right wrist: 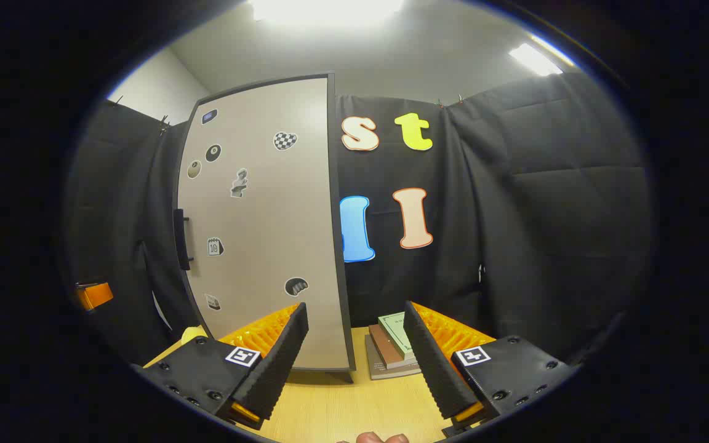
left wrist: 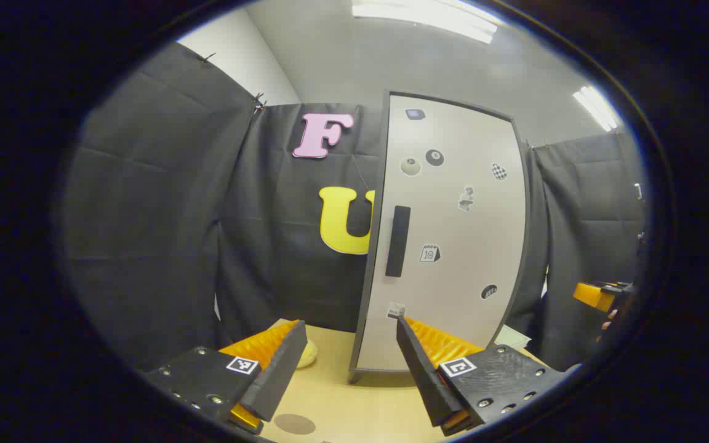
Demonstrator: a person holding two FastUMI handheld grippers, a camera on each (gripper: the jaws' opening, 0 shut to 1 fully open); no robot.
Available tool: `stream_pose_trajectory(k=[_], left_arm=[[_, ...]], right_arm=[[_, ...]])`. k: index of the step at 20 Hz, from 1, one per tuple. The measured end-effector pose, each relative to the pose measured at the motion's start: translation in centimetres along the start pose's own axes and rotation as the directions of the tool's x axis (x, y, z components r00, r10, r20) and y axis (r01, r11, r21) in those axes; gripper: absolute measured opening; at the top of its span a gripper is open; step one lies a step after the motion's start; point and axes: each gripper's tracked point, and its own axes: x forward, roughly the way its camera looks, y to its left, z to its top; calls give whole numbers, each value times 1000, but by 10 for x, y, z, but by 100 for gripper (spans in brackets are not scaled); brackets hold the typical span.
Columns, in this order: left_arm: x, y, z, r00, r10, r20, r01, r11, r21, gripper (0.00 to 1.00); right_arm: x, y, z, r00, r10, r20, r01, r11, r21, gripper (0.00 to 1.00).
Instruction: Open the cabinet door with the right hand, grasp the bottle in the cabinet with the left hand and place it on the coaster, then close the cabinet door with the right hand.
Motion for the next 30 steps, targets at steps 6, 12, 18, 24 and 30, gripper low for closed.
stream_pose_trajectory(k=[6, 12, 18, 24, 30], left_arm=[[-14, 22, -7, 999, 39, -14, -39, 999, 9, 85], [-23, 33, -8, 998, 57, -8, -56, 998, 31, 85], [-29, 38, -20, 997, 66, -26, -65, 998, 26, 85], [-35, 45, -37, 997, 65, -51, -65, 998, 1, 85], [-44, 60, -48, 995, 83, -59, -81, 996, 26, 91]], right_arm=[[-11, 14, 0, 999, 35, 4, -35, 999, -33, 98], [-14, 32, -7, 998, 62, -20, -63, 997, -41, 98], [-16, 47, -12, 996, 91, -28, -92, 994, -59, 98], [-12, 71, -11, 989, 136, -61, -138, 990, -35, 98], [12, 113, 9, 980, 190, -65, -192, 981, -18, 98]])
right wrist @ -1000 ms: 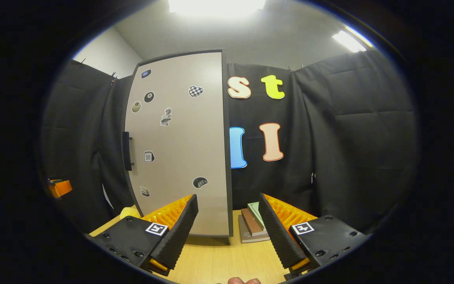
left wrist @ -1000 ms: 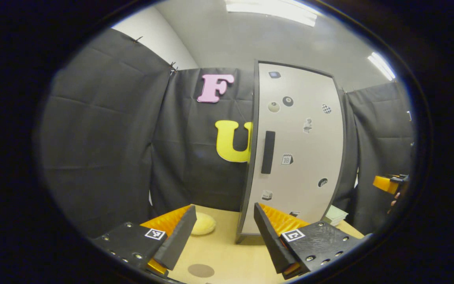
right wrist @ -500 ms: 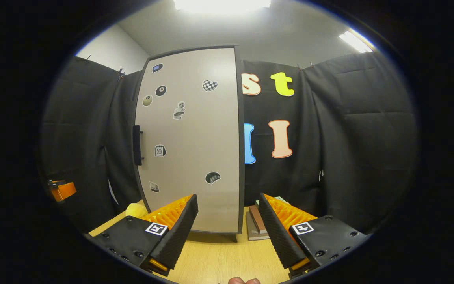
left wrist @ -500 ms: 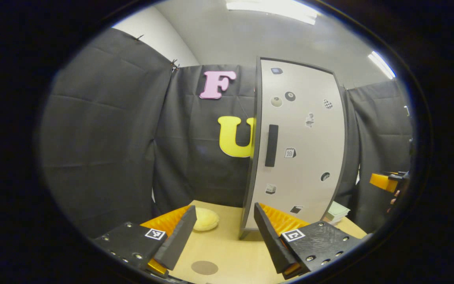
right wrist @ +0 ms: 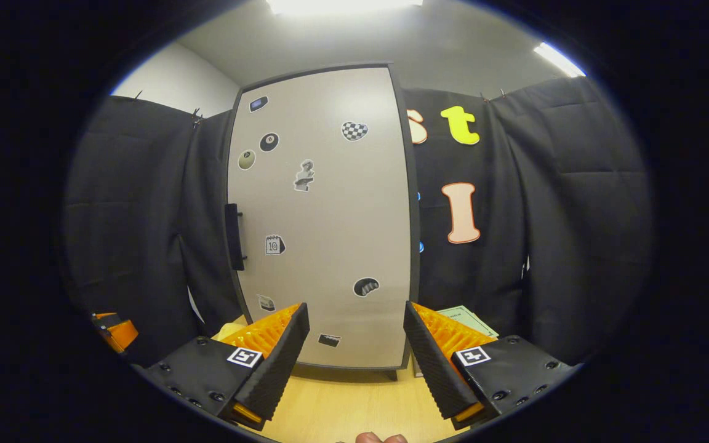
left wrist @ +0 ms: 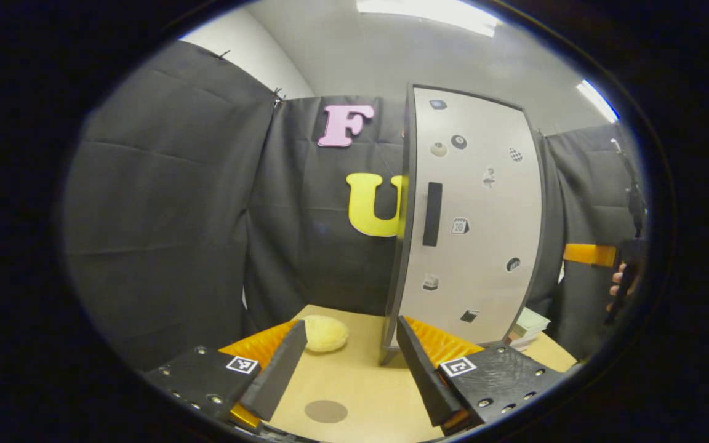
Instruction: Open the cabinet door with the right hand, grasp the bottle in the cabinet with the left hand and place it on the coaster, then close the cabinet door with the right hand.
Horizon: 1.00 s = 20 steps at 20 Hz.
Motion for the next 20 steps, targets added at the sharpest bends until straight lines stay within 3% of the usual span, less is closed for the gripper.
stream_pose_trajectory(k=[6, 7, 9, 10, 11, 12, 13, 16, 19, 20], left_arm=[[-3, 12, -15, 1000, 2, -20, -2, 1000, 19, 85], [-4, 15, -17, 1000, 6, -24, -5, 1000, 21, 91], [-5, 23, -19, 999, 21, -28, -20, 1000, 18, 85], [-6, 26, -21, 999, 28, -30, -28, 1000, 12, 85], [-7, 30, -23, 999, 36, -31, -36, 999, 4, 85], [-8, 35, -24, 998, 44, -33, -44, 999, -5, 91], [-9, 39, -27, 998, 53, -38, -54, 998, -13, 91], [-10, 54, -29, 996, 82, -42, -83, 996, -27, 91], [-12, 69, -31, 993, 113, -44, -114, 993, -28, 91], [-14, 74, -32, 991, 123, -46, -124, 992, -28, 91]], right_arm=[[53, 63, 50, 994, 91, 58, -89, 995, -43, 98], [60, 72, 60, 992, 96, 76, -92, 994, -57, 98], [75, 87, 81, 988, 94, 122, -83, 992, -95, 98], [83, 96, 90, 986, 94, 138, -78, 991, -112, 93], [89, 104, 97, 985, 87, 146, -69, 990, -119, 98], [95, 113, 101, 984, 86, 154, -69, 991, -111, 94], [102, 123, 105, 983, 94, 159, -80, 992, -92, 99], [122, 150, 106, 983, 112, 146, -107, 994, -37, 94], [142, 169, 102, 986, 112, 127, -112, 994, -8, 99], [148, 176, 99, 986, 116, 119, -117, 993, 2, 94]])
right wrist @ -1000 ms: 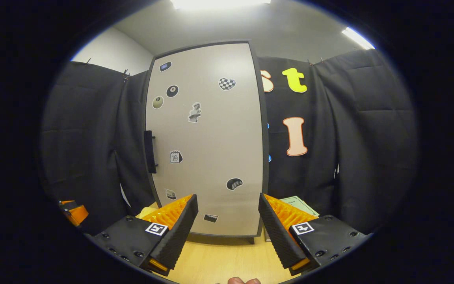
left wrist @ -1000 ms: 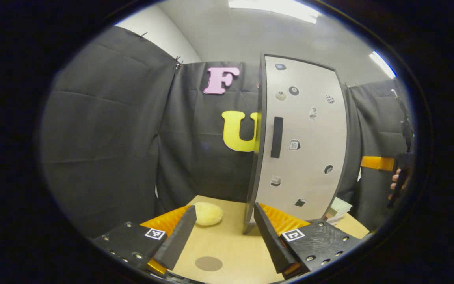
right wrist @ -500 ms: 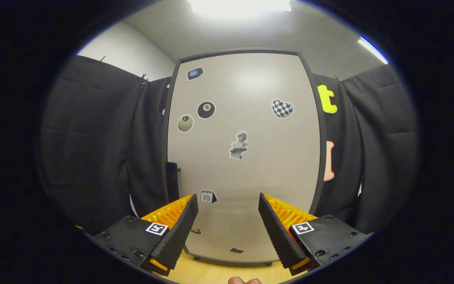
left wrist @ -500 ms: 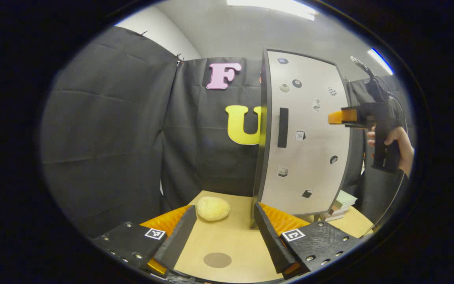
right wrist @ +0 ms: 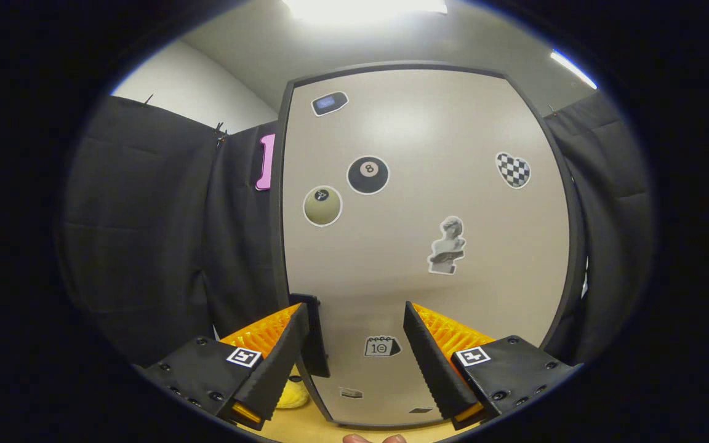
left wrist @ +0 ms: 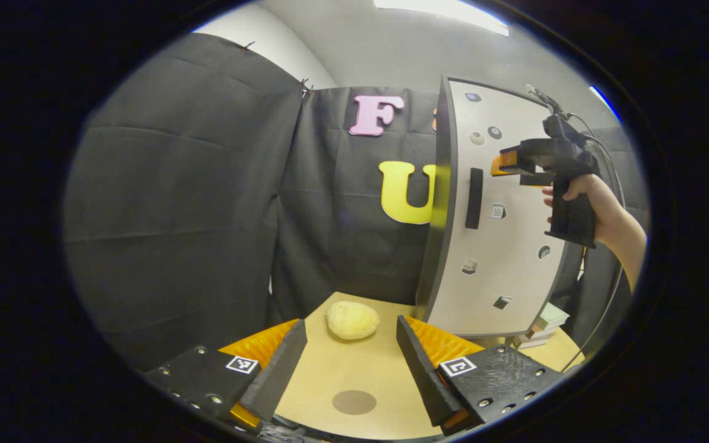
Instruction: Open the cabinet door with the right hand, grasp the bottle in the cabinet with the left hand and place it on the coaster, then close the cabinet door with the right hand.
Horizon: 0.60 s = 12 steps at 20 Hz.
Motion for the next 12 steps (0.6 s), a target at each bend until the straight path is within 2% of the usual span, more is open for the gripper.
stream_pose_trajectory(k=[4, 5, 6, 7, 8, 9, 10, 11, 12], left_arm=[[0, 11, -3, 1000, 24, -9, -24, 1000, -9, 91], [1, 12, -2, 1000, 28, -9, -28, 1000, -8, 91], [0, 13, -2, 999, 33, -9, -33, 999, -6, 85], [0, 15, -1, 999, 38, -8, -38, 999, -4, 91], [-1, 15, -3, 999, 41, -9, -41, 999, -5, 91], [1, 15, -3, 999, 41, -13, -41, 999, -10, 91], [0, 14, -4, 999, 39, -18, -40, 999, -15, 91], [-1, 15, -5, 999, 40, -21, -40, 999, -18, 85], [-1, 15, -5, 999, 41, -25, -42, 999, -20, 91]], right_arm=[[23, 15, -16, 1000, -7, -28, 7, 1000, 12, 98], [29, 17, -20, 999, -7, -41, 8, 1000, 15, 94], [34, 23, -22, 999, 13, -38, -11, 999, 35, 94], [37, 23, -25, 999, -2, -48, 4, 999, 45, 96], [40, 22, -27, 998, -14, -60, 17, 999, 48, 95], [44, 24, -29, 998, -7, -70, 11, 998, 57, 88], [47, 27, -31, 997, -4, -79, 10, 998, 70, 86], [50, 30, -33, 996, 0, -93, 7, 997, 80, 81], [51, 33, -33, 995, 1, -95, 7, 996, 84, 76]])
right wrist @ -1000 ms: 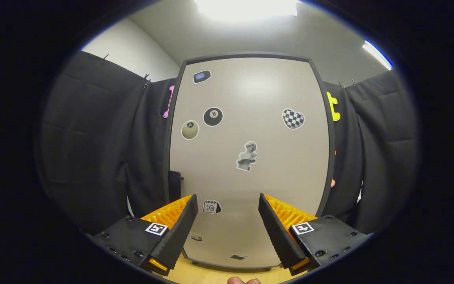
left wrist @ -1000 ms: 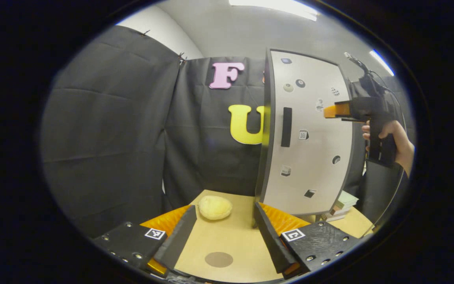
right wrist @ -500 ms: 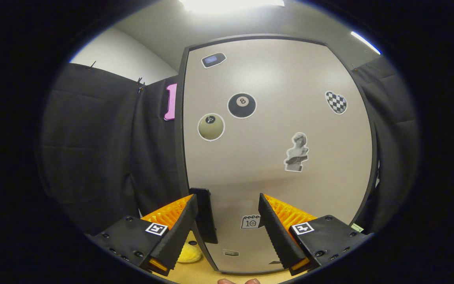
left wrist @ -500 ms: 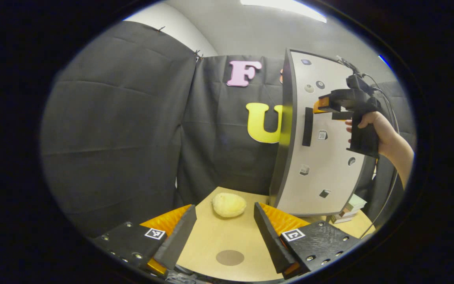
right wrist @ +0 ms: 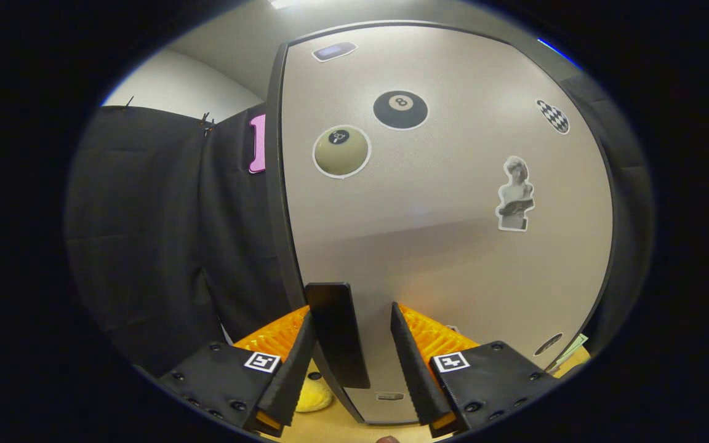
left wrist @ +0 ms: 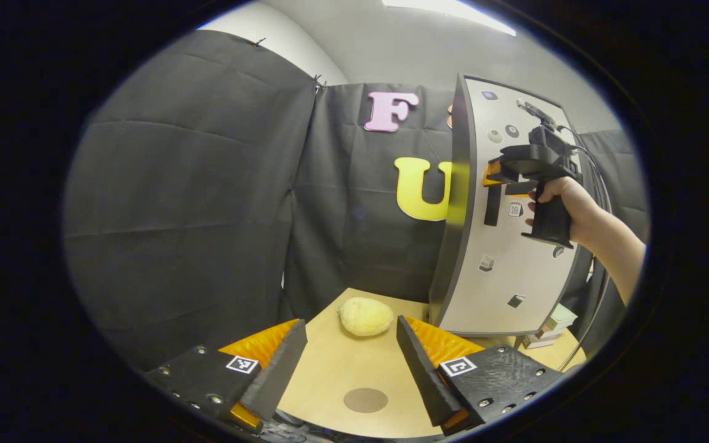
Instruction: Open the cabinet door with the right hand, grasp the bottle in the cabinet with the left hand and place it on the coaster, then close the cabinet door with the right hand.
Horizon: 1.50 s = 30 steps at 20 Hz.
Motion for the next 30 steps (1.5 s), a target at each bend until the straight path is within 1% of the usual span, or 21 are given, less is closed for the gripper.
stream_pose_trajectory(k=[1, 3, 5, 6, 7, 8, 10, 12, 13, 14, 15, 18, 19, 20, 21, 22, 23, 24, 28, 29, 30], left_arm=[[1, 0, -2, 1000, 2, -3, -2, 1000, -1, 85], [1, 0, -1, 1000, 3, 0, -3, 1000, -4, 85], [1, 0, -1, 1000, 2, 6, -2, 1000, -7, 85], [1, 0, 0, 1000, 2, 8, -2, 1000, -5, 85], [1, 0, 0, 1000, 5, 10, -5, 1000, -1, 85], [1, 0, 0, 1000, 8, 12, -8, 1000, 1, 85], [1, 0, 1, 1000, 11, 13, -11, 1000, -3, 85], [1, 0, 0, 1000, 12, 13, -12, 1000, -8, 85], [1, 1, 0, 1000, 13, 12, -13, 1000, -9, 85], [2, 0, 0, 1000, 15, 11, -14, 1000, -10, 85], [1, 0, 0, 1000, 15, 11, -15, 1000, -11, 85], [-1, -1, 0, 1000, 11, 18, -11, 1000, -18, 85], [-1, -2, 0, 1000, 7, 21, -6, 1000, -20, 85], [-1, -2, 1, 1000, 3, 21, -2, 1000, -22, 85], [-1, -3, -1, 1000, -3, 21, 3, 1000, -23, 85], [-1, -3, -1, 1000, -8, 21, 9, 1000, -24, 85], [0, -3, -2, 1000, -13, 22, 13, 1000, -24, 85], [0, -3, -1, 1000, -15, 23, 16, 1000, -22, 85], [-1, -5, -1, 999, -37, 23, 37, 999, -18, 85], [-2, -5, 0, 999, -44, 23, 44, 999, -12, 85], [-2, -5, -1, 999, -47, 23, 48, 999, -4, 85]], right_arm=[[0, 0, 0, 1000, -15, -1, 15, 1000, -6, 65], [1, 4, -2, 1000, -25, 0, 25, 999, -30, 61], [2, 7, -7, 999, -30, -19, 30, 999, -36, 42], [4, 5, -10, 999, -43, -29, 42, 998, -41, 43], [4, 5, -15, 998, -48, -47, 46, 998, -45, 40], [4, 3, -21, 996, -56, -69, 53, 997, -48, 42], [4, 3, -20, 998, -51, -48, 48, 996, -73, 36], [4, 3, -19, 998, -49, -42, 44, 995, -94, 36], [4, 3, -20, 998, -43, -48, 38, 994, -98, 29], [4, 4, -19, 999, -33, -40, 29, 995, -96, 26], [3, 5, -19, 999, -17, -40, 13, 995, -94, 26], [4, 5, -24, 998, 33, -62, -39, 994, -100, 14], [-1, 5, -21, 997, 45, -60, -51, 994, -99, 8], [-1, 5, -23, 996, 60, -73, -68, 992, -108, 8], [-2, 5, -22, 995, 72, -71, -80, 991, -109, 5], [-4, 5, -22, 994, 83, -68, -90, 990, -107, 8], [-6, 4, -22, 993, 94, -69, -101, 989, -108, 5], [-8, 4, -22, 992, 106, -66, -113, 988, -106, 8], [-15, 1, -22, 981, 183, -71, -191, 974, -124, 8], [-15, 0, -21, 977, 201, -70, -208, 971, -119, 5], [-14, 0, -21, 974, 214, -74, -222, 968, -115, 5]])
